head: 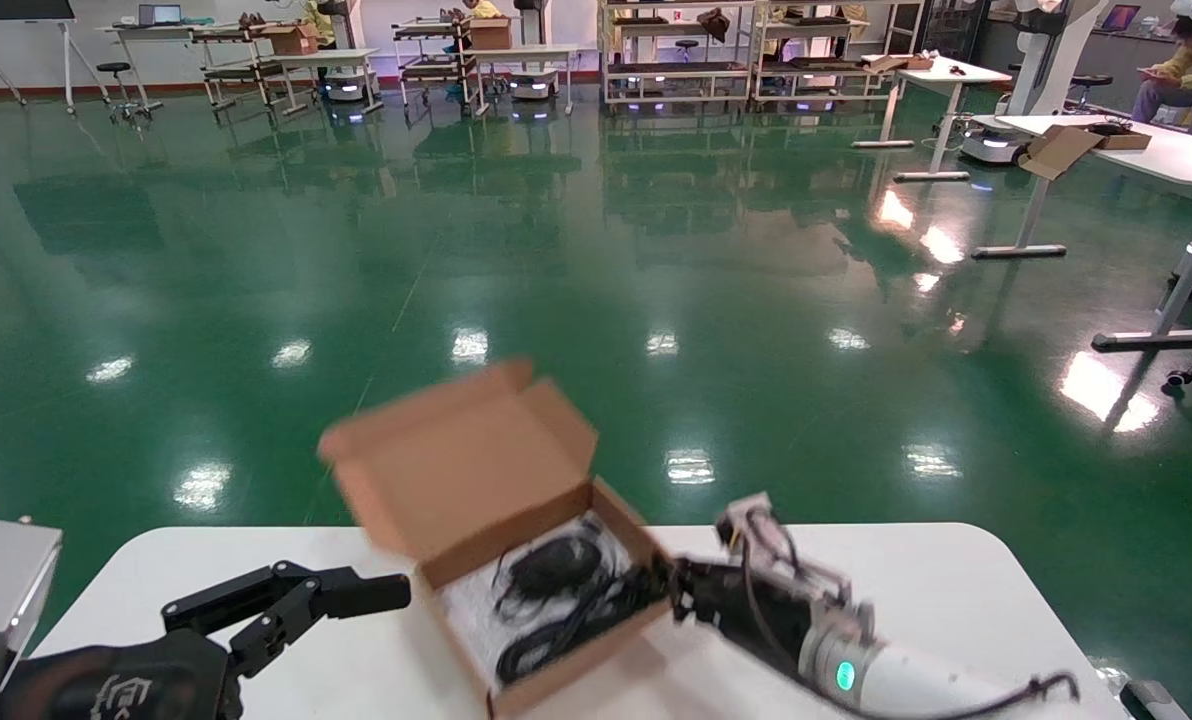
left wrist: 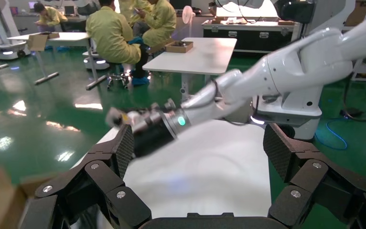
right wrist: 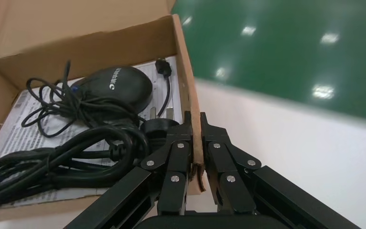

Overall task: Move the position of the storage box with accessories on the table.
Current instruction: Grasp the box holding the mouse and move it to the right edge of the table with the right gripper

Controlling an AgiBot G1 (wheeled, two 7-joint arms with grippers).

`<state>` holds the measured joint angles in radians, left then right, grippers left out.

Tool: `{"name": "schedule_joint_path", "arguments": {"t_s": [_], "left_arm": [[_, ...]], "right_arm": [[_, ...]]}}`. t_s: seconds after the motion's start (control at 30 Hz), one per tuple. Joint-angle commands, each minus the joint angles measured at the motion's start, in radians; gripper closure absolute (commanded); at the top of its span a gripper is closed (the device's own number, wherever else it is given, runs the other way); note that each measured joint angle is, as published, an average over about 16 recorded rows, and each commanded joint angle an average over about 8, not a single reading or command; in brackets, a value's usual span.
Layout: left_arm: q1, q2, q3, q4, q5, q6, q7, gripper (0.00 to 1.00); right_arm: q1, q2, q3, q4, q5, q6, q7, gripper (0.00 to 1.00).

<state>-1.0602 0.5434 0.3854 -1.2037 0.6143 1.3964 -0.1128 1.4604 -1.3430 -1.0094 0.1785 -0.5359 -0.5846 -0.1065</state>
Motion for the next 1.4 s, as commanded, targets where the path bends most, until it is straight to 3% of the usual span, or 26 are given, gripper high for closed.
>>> {"name": "schedule_joint_path", "arguments": {"t_s": [0.03,0.47,0.7,1.0,1.4], "left_arm": [[0.000,0.000,0.000,0.000,0.000,0.000,0.000,0.00],[0.000,0.000,0.000,0.000,0.000,0.000,0.000,0.00],[0.000,0.000,0.000,0.000,0.000,0.000,0.000,0.00],[0.000,0.000,0.000,0.000,0.000,0.000,0.000,0.00],[0.000,0.000,0.000,0.000,0.000,0.000,0.000,0.00]], "right_arm": [[0.028,0.001,0.004,-0.013,0.004,0.004,-0.017,1.00],[0.347,0.088,-0.003,-0.120,-0.024,-0.009,-0.055,1.00],[0.439,0.159,-0.025,-0.174,-0.058,0.013,-0.081,1.00],[0.425,0.269,-0.044,-0.211,-0.085,0.021,-0.094,1.00],[0.259,0.374,-0.027,-0.218,-0.065,-0.009,-0.068,1.00]]}}
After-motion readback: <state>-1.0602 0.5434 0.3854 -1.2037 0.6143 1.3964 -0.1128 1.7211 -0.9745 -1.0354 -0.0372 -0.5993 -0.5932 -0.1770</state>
